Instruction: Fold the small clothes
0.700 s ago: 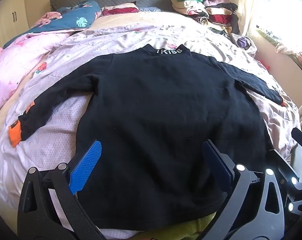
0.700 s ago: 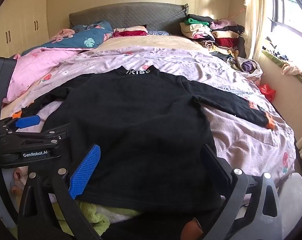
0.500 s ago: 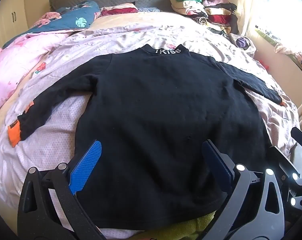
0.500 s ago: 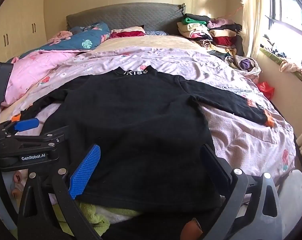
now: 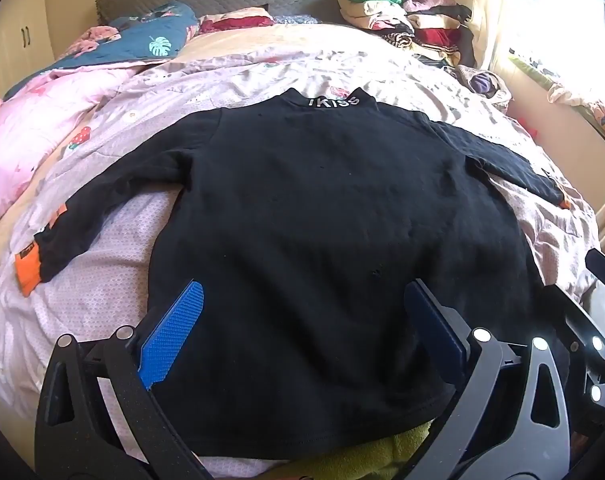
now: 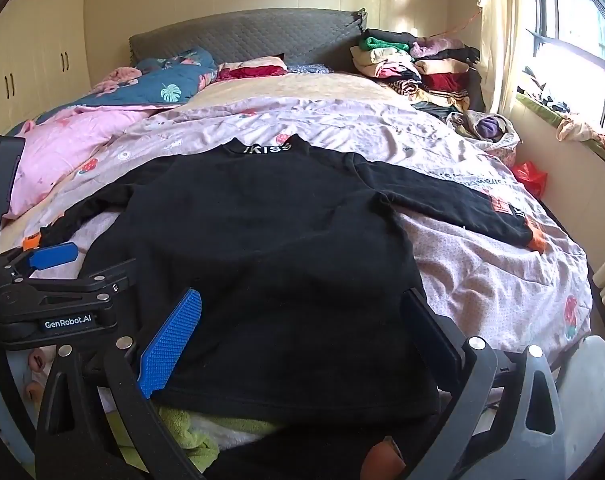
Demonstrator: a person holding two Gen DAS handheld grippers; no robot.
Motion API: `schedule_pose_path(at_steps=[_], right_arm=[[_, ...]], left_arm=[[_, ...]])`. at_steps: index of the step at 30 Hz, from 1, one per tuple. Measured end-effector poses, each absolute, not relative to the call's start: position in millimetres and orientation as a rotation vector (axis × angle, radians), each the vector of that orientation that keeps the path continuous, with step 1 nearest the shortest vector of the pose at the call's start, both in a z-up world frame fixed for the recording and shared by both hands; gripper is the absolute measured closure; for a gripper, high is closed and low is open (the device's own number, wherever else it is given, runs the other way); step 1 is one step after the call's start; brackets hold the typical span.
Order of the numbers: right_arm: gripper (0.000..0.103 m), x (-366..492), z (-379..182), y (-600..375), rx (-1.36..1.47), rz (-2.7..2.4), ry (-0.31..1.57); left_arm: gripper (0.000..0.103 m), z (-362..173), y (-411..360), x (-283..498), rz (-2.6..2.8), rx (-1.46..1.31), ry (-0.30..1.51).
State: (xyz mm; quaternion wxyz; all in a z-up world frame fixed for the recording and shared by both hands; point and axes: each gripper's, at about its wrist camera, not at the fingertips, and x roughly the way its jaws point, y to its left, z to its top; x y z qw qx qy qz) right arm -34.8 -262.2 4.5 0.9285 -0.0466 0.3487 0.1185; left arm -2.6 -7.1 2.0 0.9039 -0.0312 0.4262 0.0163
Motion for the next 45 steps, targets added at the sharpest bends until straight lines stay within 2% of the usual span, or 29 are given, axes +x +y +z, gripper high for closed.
schedule_pose_path(at_steps=[45], right_arm=[[0.004, -40.1, 13.3, -269.1, -0.077, 0.214, 0.697]], left_arm=[[0.009, 5.6, -11.9, -6.4, 0.007, -0.049, 0.863]])
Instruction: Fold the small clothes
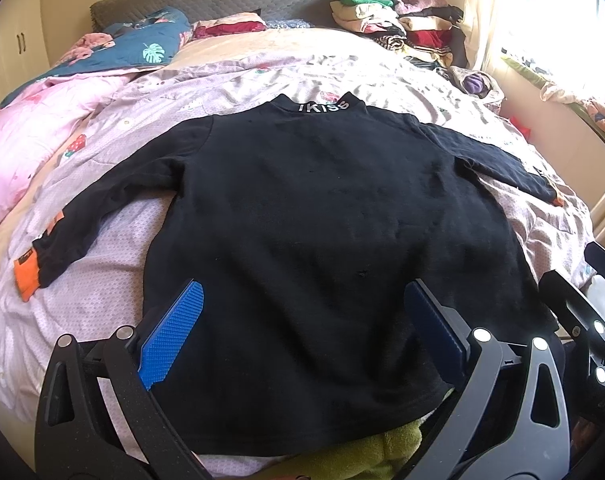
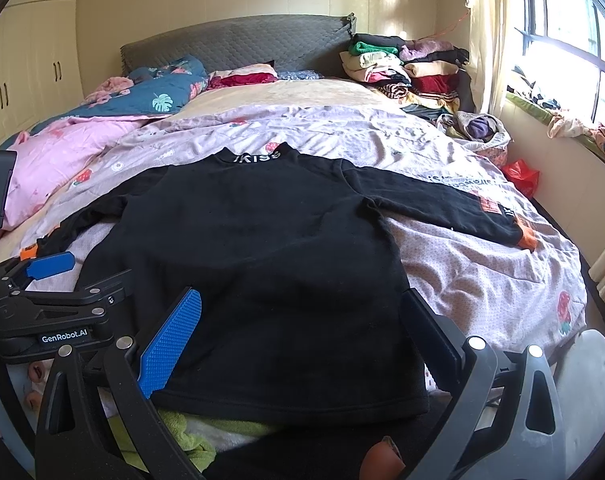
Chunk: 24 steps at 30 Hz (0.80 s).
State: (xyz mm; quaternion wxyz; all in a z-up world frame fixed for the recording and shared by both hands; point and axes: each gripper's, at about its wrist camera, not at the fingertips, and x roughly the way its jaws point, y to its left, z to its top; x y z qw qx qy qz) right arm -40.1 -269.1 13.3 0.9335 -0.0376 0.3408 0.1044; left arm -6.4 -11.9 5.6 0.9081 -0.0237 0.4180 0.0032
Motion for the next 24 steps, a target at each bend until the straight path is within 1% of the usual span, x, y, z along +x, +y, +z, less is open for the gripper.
schedule_pose_path(at_steps=[11, 24], right_arm=[[0.004, -30.0, 12.6, -271.9, -0.079, 0.204, 0.71], [0.004, 21.7, 10.8, -294.7, -0.029, 0.173, 0.772]], left_arm=[[0.009, 6.4, -18.8, 6.2, 0.001, -0.034, 0.866], [0.009, 9.8, -27.3, 64.8, 0.011, -0.05, 0.882]])
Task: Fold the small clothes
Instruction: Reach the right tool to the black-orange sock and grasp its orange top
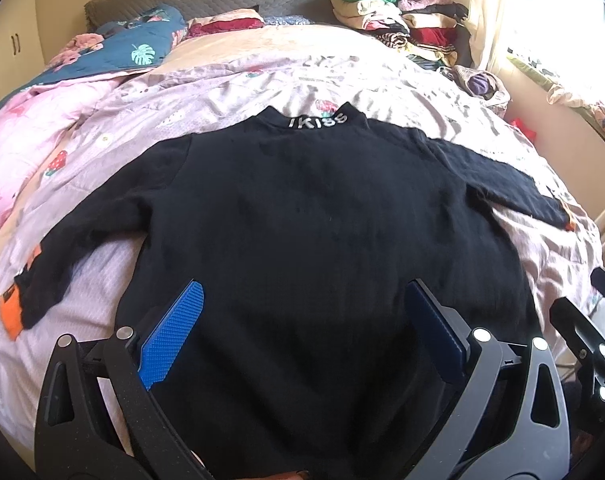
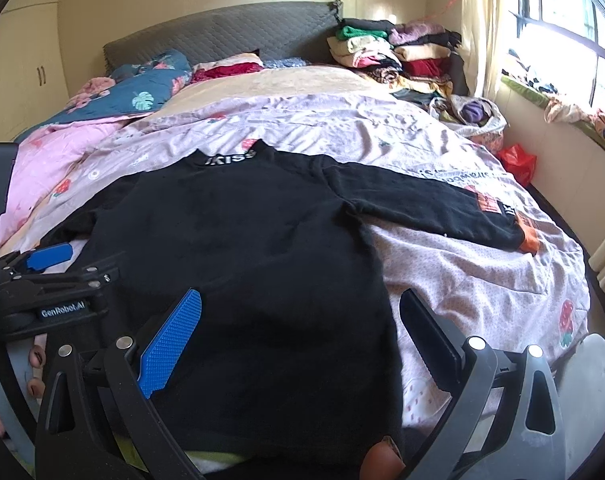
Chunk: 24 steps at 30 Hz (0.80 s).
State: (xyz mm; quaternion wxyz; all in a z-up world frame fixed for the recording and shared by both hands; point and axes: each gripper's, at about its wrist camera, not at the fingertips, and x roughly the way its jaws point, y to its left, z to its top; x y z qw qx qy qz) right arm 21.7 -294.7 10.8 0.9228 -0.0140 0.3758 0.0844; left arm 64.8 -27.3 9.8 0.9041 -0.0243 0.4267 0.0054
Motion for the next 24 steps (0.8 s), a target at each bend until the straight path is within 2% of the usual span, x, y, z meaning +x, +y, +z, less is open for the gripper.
schedule_pose_path(at_steps=[24], right_arm=[[0.004, 127.3, 0.6, -398.7, 0.221, -0.019, 0.875]], left_arm=[[0.009, 2.1, -85.3, 161.2, -0.064, -0.067, 0.953]])
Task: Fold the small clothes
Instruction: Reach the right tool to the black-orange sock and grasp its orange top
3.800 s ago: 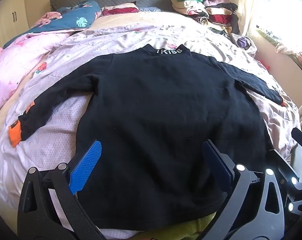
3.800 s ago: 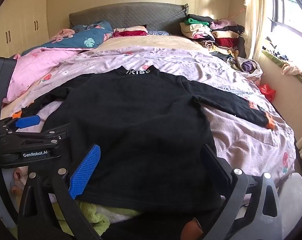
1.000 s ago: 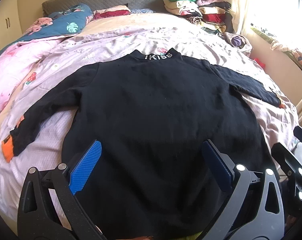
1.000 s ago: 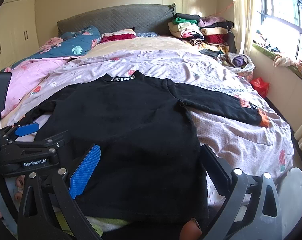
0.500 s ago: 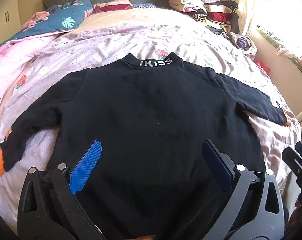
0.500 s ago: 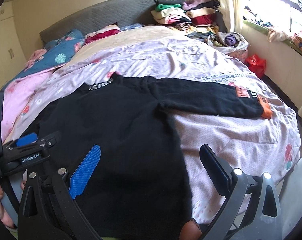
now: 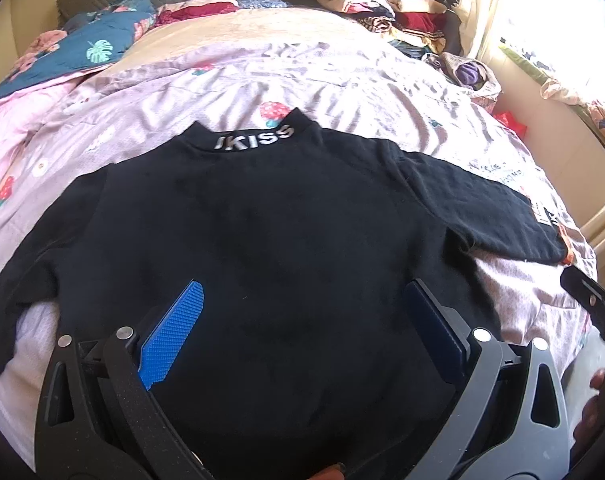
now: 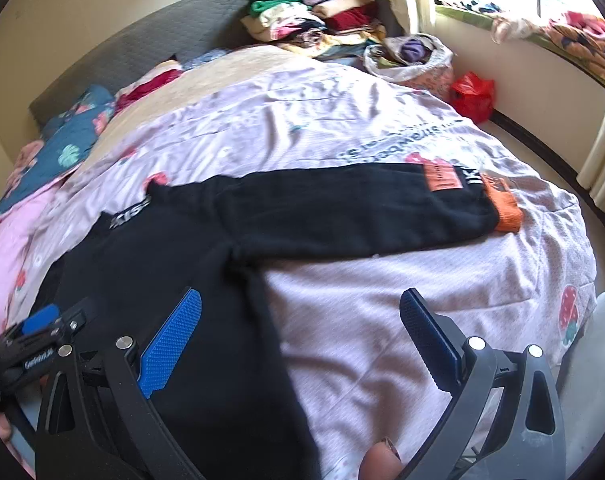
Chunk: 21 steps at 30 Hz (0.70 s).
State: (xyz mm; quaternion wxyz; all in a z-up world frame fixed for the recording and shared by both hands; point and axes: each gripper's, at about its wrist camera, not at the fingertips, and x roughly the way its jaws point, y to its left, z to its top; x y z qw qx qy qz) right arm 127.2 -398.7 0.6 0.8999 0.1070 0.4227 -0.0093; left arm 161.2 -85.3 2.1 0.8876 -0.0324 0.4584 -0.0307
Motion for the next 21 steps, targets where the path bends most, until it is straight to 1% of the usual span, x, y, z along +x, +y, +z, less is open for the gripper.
schedule_pose_path(at_steps=[12, 21], right_arm=[[0.004, 175.9, -31.7, -472.3, 0.332, -0.196, 0.945], [0.004, 198.2, -62.3, -532.4, 0.514, -0.303, 0.975]], left_arm=[[0.009, -4.8, -116.7, 198.4, -0.072, -0.035, 0.973], [0.009, -13.0, -136.0, 225.1, -0.071, -0.035, 0.986]])
